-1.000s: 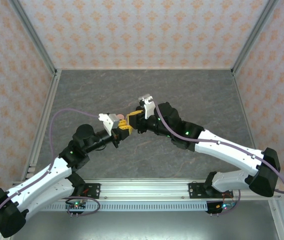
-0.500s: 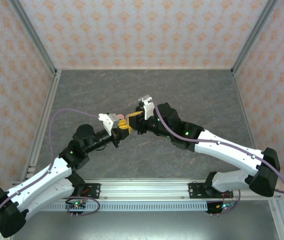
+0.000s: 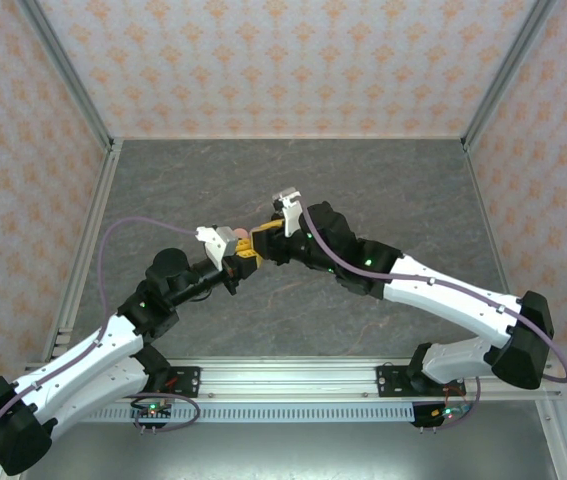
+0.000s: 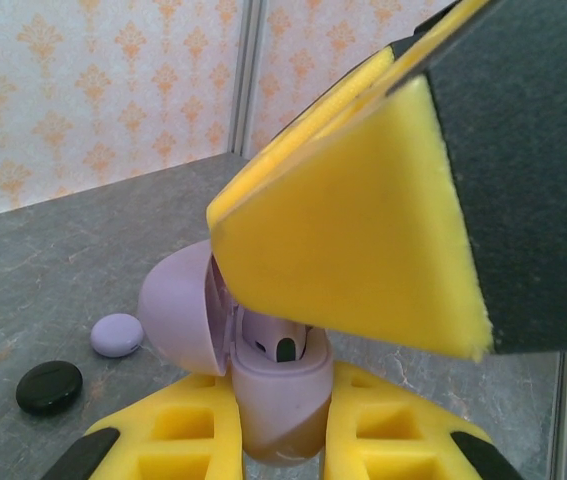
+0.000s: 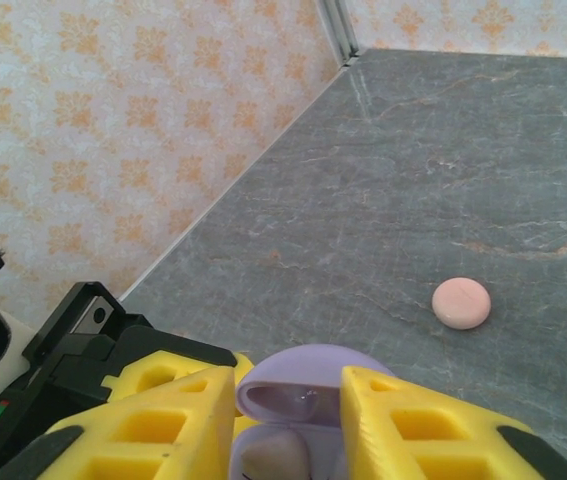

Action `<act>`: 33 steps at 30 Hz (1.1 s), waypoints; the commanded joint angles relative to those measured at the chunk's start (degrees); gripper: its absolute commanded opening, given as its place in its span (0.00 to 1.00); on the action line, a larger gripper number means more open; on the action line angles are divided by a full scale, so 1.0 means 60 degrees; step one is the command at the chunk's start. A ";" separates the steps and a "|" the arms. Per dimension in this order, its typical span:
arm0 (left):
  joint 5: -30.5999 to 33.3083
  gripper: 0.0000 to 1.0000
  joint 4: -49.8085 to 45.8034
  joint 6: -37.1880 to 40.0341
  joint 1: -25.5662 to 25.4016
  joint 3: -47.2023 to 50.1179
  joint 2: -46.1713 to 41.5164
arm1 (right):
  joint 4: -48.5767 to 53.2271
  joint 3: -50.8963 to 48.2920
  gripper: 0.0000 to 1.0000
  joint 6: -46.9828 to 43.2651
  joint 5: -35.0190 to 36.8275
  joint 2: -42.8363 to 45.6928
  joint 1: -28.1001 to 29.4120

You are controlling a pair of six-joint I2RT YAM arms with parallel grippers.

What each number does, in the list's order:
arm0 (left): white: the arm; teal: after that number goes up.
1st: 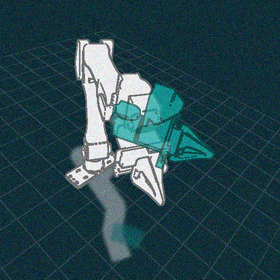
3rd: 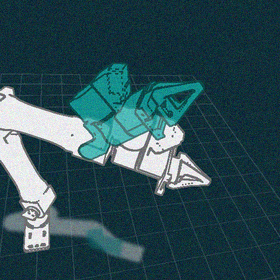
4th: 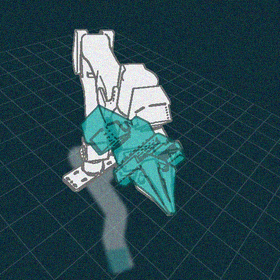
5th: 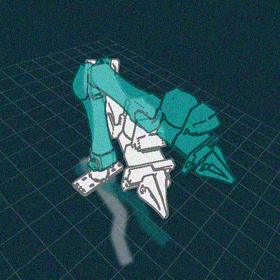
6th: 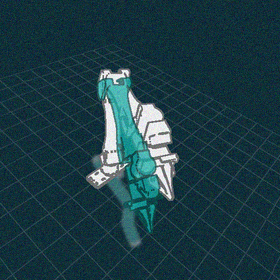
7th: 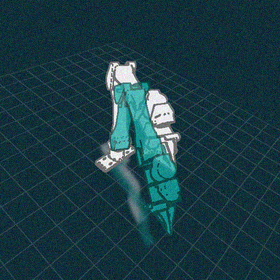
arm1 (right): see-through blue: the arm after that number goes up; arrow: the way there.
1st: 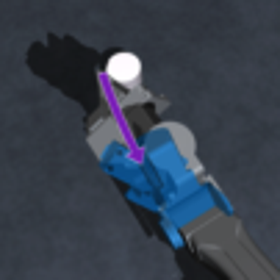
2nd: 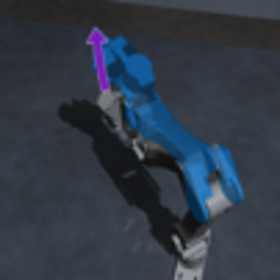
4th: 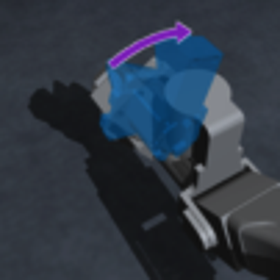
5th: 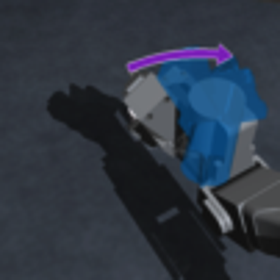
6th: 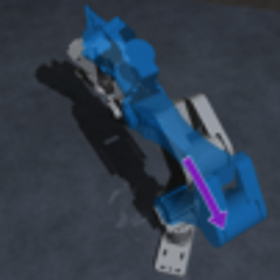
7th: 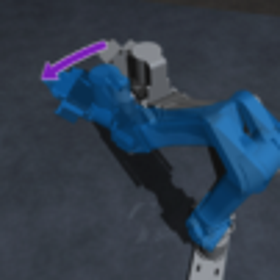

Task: Insert the wireless bluetooth earbuds into the charging case

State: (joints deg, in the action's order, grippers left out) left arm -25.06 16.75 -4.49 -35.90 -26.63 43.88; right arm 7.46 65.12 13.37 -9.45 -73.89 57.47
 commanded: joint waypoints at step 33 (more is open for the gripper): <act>-0.1185 0.00 -0.0062 0.0127 0.0007 -0.0643 -0.0102 | -0.0878 -0.0141 0.93 -0.0260 -0.5929 0.0580 -0.1598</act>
State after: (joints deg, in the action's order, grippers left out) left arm -31.14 16.51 -4.47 -35.90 -28.47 43.09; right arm 6.22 64.79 13.63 -42.59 -73.49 47.86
